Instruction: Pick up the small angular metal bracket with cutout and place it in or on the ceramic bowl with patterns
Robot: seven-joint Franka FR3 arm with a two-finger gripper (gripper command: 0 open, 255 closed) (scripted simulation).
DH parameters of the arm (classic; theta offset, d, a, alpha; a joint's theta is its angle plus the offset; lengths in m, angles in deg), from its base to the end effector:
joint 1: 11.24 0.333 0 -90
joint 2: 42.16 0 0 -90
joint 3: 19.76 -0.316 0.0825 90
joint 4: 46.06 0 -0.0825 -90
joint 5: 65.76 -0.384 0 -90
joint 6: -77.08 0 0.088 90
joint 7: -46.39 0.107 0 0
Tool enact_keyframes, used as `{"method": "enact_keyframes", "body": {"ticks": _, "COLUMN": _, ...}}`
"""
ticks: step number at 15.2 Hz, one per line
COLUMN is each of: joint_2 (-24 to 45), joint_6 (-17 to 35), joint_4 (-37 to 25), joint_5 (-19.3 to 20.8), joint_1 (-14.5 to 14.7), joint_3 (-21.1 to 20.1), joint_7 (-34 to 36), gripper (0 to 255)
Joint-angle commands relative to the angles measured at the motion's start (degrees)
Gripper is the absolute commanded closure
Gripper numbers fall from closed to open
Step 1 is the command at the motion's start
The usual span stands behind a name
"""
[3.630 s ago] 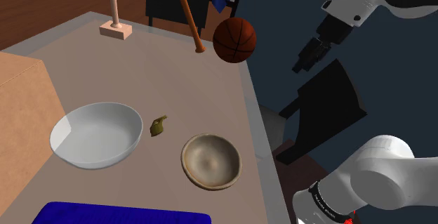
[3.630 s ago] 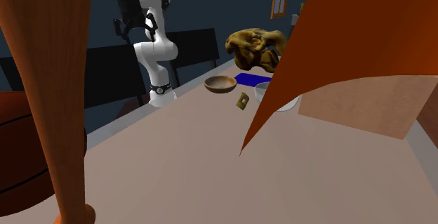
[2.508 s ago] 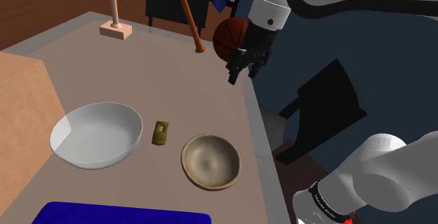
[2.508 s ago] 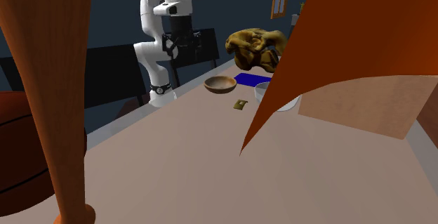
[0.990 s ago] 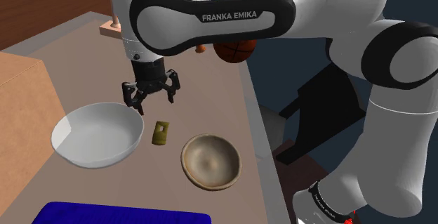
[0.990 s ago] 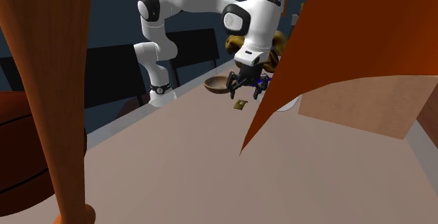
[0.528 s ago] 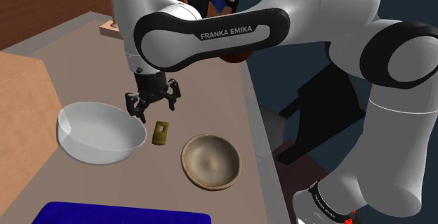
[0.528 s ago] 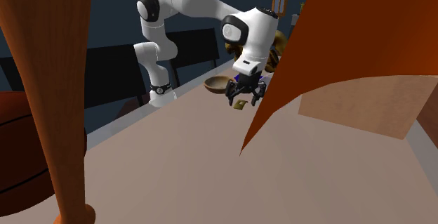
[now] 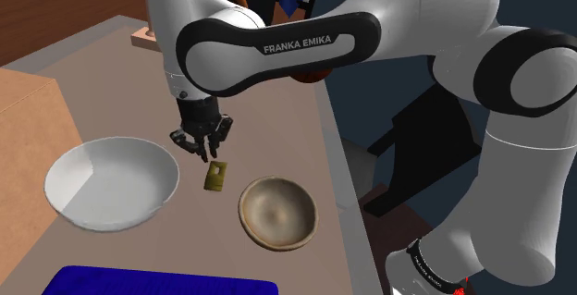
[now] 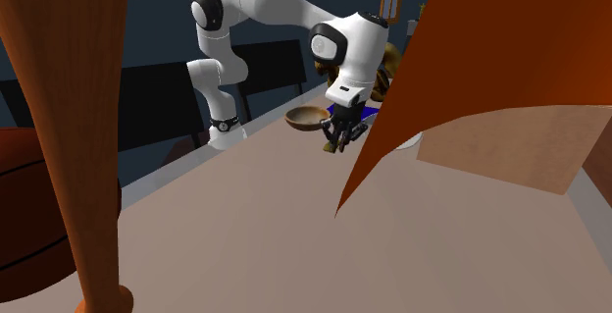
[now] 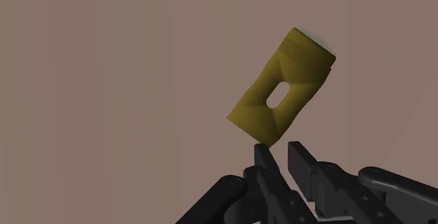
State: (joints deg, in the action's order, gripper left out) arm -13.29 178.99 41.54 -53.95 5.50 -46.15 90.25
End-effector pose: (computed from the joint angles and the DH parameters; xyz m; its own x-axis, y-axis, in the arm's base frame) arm 0.5237 0.4075 0.3736 0.9868 0.0125 -0.1613 0.0317 -0.9926 0.1172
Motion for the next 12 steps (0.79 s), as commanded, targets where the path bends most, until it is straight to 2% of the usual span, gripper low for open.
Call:
{"method": "enact_keyframes", "body": {"ticks": 1, "joint_2": -0.03, "joint_6": 0.03, "joint_4": 0.08, "joint_5": -0.02, "joint_1": -0.01, "joint_3": -0.01, "joint_7": 0.00, "gripper": 255}}
{"method": "enact_keyframes", "body": {"ticks": 7, "joint_2": -0.01, "joint_6": 0.04, "joint_4": 0.07, "joint_5": -0.01, "joint_1": 0.00, "joint_3": -0.01, "joint_7": 0.00, "gripper": 255}}
{"method": "enact_keyframes", "body": {"ticks": 8, "joint_2": -0.01, "joint_6": 0.04, "joint_4": 0.07, "joint_5": -0.01, "joint_1": 0.00, "joint_3": -0.01, "joint_7": 0.00, "gripper": 0}}
{"method": "enact_keyframes", "body": {"ticks": 10, "joint_2": -8.33, "joint_6": 7.05, "joint_4": 10.28, "joint_5": -4.20, "joint_1": -0.19, "joint_3": 1.10, "joint_7": 16.89, "gripper": 0}}
{"method": "enact_keyframes", "body": {"ticks": 12, "joint_2": -15.26, "joint_6": 13.08, "joint_4": 18.34, "joint_5": -6.65, "joint_1": 1.44, "joint_3": 2.24, "joint_7": 35.21, "gripper": 0}}
